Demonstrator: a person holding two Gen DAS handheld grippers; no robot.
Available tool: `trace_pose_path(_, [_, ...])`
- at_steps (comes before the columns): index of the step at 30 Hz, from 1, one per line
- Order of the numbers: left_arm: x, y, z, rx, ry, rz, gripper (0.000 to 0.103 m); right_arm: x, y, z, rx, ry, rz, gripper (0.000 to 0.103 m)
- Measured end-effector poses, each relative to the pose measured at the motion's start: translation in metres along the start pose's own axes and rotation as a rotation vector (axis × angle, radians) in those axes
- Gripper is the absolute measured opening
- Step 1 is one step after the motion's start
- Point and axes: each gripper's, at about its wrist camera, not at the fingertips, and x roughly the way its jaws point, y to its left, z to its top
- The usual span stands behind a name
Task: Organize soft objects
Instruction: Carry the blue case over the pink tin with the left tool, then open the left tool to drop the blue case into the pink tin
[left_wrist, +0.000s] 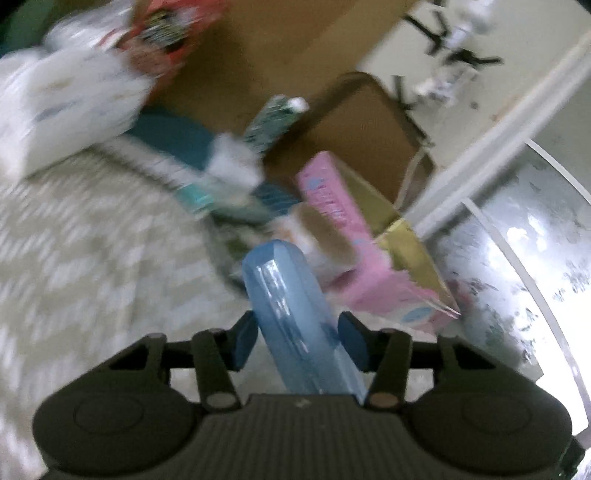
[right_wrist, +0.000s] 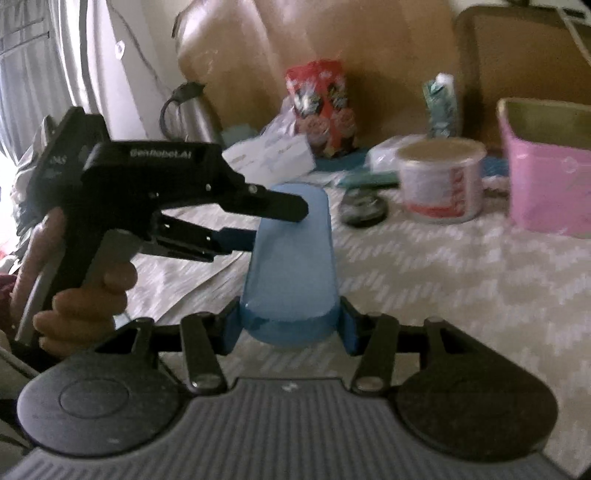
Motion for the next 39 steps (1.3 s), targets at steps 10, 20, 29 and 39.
trace_pose_path(10, [0.073, -0.112, 0.053, 0.276, -0.025, -0.155, 0.048, -0.049, -0.036, 0.033, -0.037, -0.23, -0.274, 0.055])
trace_pose_path(20, [0.168, -0.164, 0.067, 0.39, 0.008, -0.076, 0.06, -0.029, -0.117, 0.069, 0.043, -0.267, -0.631, 0.056])
trace_pose_path(29, [0.077, -0.106, 0.038, 0.399, -0.051, -0.088, 0.06, -0.053, -0.109, 0.044, 0.123, -0.387, -0.606, 0.058])
trace_pose_path(39, [-0.024, 0.021, 0.016, 0.218, -0.152, 0.17, 0.061, -0.027, -0.048, 0.051, 0.001, -0.349, -0.396, 0.058])
